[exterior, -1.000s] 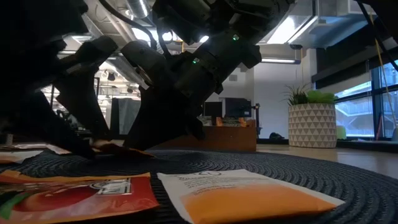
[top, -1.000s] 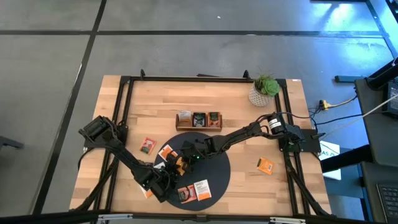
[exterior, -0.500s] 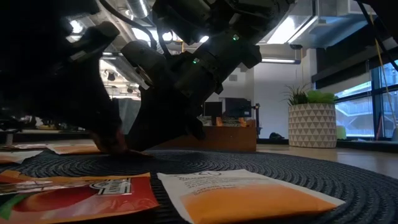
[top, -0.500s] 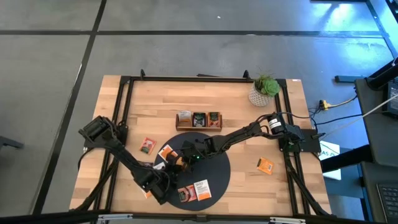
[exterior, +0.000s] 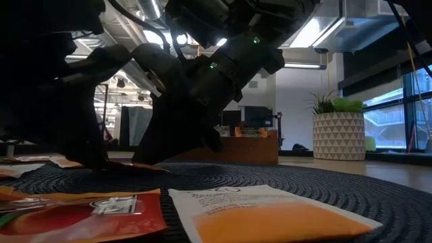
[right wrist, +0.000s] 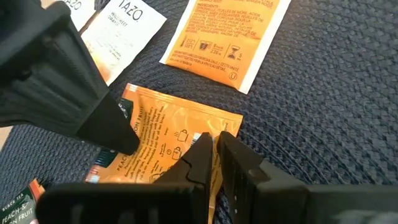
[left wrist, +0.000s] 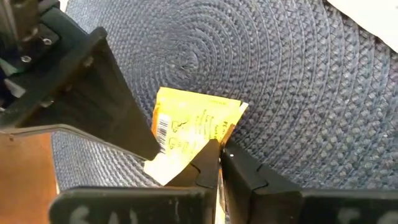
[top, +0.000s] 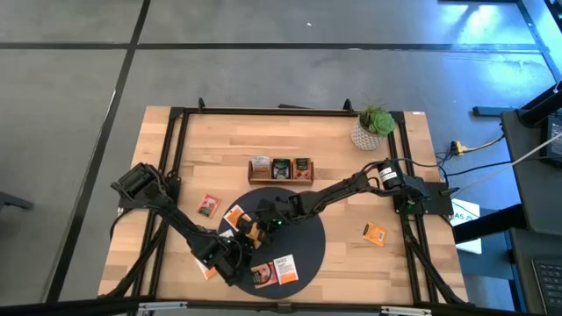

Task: Pick & Place Tea
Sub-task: Put the orange tea bag into the right of the wooden organizer

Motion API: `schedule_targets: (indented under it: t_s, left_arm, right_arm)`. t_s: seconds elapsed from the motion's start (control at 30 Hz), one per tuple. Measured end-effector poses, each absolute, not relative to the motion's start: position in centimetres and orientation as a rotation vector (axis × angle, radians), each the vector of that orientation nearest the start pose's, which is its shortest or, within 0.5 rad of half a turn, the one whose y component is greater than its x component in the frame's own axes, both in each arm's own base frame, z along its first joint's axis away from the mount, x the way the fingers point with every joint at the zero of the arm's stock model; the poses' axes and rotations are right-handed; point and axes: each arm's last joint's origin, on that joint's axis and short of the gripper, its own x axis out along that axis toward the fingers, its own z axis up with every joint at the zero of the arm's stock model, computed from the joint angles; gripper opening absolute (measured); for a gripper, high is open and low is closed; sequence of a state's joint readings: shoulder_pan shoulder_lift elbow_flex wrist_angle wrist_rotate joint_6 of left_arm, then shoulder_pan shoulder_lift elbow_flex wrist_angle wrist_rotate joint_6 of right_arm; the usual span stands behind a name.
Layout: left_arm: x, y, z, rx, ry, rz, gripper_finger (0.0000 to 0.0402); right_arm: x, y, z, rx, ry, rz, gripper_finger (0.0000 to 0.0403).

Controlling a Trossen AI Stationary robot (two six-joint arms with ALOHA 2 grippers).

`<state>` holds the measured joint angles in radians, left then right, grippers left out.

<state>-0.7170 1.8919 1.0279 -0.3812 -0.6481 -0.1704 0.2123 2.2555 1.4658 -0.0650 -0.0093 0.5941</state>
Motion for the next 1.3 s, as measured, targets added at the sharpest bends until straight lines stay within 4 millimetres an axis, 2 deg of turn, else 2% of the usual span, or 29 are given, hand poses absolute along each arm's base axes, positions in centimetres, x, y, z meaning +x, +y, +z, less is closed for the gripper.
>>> schedule_targets:
  t_s: [0.3, 0.43, 0.57, 0.7, 0.77, 0.87, 1.0, 1.13, 1.2, 1.3]
  left_arm:
    - [26.4, -20.9, 12.2, 0.637, 0.953, 0.028, 0.0002]
    - [26.0, -21.0, 13.3, 0.596, 0.931, 0.042, 0.0002]
    - [25.2, -20.7, 15.5, 0.546, 0.909, 0.048, 0.0002]
    - [24.6, -19.6, 18.1, 0.480, 0.887, 0.085, 0.0002]
    - [24.6, -18.9, 19.5, 0.399, 0.889, 0.064, 0.0002]
    - [25.1, -17.1, 21.6, 0.181, 0.910, 0.003, 0.0002]
    - [26.3, -13.6, 23.7, -0.105, 0.926, -0.029, 0.0002]
    - [28.0, -9.8, 25.2, -0.271, 0.847, -0.015, 0.0002]
    - [28.8, -8.2, 25.5, -0.307, 0.816, -0.008, 0.0002]
    - [29.8, -6.6, 26.3, -0.333, 0.791, -0.028, 0.0002]
  right_arm:
    - [45.6, 9.9, 10.5, 0.466, 0.865, -0.042, 0.0037]
    - [45.5, 9.9, 11.3, 0.472, 0.858, -0.021, 0.0037]
    - [45.1, 9.6, 13.5, 0.454, 0.839, -0.011, 0.0037]
    - [44.3, 8.7, 17.9, 0.397, 0.778, -0.040, 0.0037]
    - [43.3, 8.2, 19.6, 0.349, 0.797, -0.089, 0.0037]
    - [41.2, 7.6, 23.0, 0.284, 0.821, -0.132, 0.0037]
    - [37.9, 7.2, 26.6, 0.216, 0.880, -0.182, 0.0037]
    - [34.3, 7.6, 29.8, 0.160, 0.888, -0.285, 0.0037]
    - [32.5, 8.3, 30.7, 0.139, 0.879, -0.304, 0.0037]
    - [29.9, 9.3, 30.9, 0.137, 0.876, -0.265, 0.0037]
